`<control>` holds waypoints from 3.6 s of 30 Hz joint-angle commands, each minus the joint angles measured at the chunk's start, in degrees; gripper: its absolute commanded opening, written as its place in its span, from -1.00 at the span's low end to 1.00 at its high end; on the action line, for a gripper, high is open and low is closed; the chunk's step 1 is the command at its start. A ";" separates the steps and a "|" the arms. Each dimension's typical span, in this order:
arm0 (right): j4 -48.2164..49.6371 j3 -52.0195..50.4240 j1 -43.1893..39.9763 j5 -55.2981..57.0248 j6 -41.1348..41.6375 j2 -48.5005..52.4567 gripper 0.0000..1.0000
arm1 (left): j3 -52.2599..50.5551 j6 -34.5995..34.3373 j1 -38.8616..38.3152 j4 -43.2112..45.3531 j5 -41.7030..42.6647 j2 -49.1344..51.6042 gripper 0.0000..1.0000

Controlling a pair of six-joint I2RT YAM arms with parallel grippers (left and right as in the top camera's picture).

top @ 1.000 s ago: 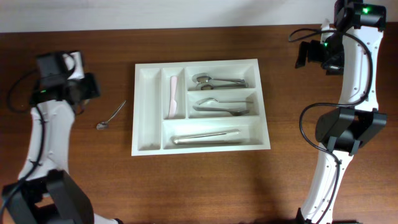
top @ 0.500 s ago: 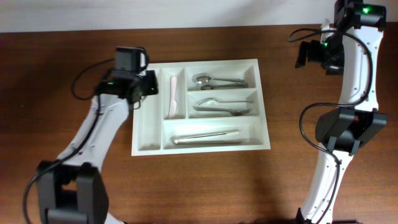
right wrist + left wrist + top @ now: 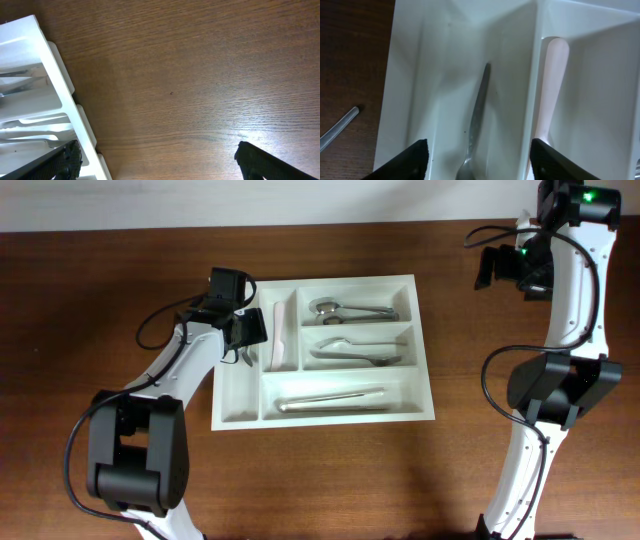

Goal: Pack container
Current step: 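Carry the spoon to the leftmost compartment and release it, then move the left gripper back left over the last silver spoon, then lower the left gripper and close it on the spoon handle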

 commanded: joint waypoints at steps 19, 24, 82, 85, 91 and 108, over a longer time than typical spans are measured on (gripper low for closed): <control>0.02 1.07 0.20 0.50 0.48 -0.02 0.98 | 7.87 22.01 11.52 -20.61 -7.98 -13.49 0.43; 0.02 1.07 0.20 0.50 0.48 -0.02 0.98 | 6.60 30.42 15.87 -24.59 -2.99 -12.70 0.46; 0.02 1.07 0.20 0.50 0.48 -0.02 0.98 | -24.04 -2.36 28.17 11.30 13.14 -8.63 0.22; 0.02 1.07 0.20 0.50 0.48 -0.02 0.97 | -24.04 -2.34 28.17 11.67 13.14 -8.26 0.22; 0.02 1.07 0.20 0.50 0.48 -0.02 0.98 | -24.04 -2.34 28.17 11.85 13.18 -8.26 0.21; 0.00 1.07 0.20 0.50 0.48 -0.02 0.98 | -24.04 -2.34 28.17 15.78 11.93 -6.97 0.11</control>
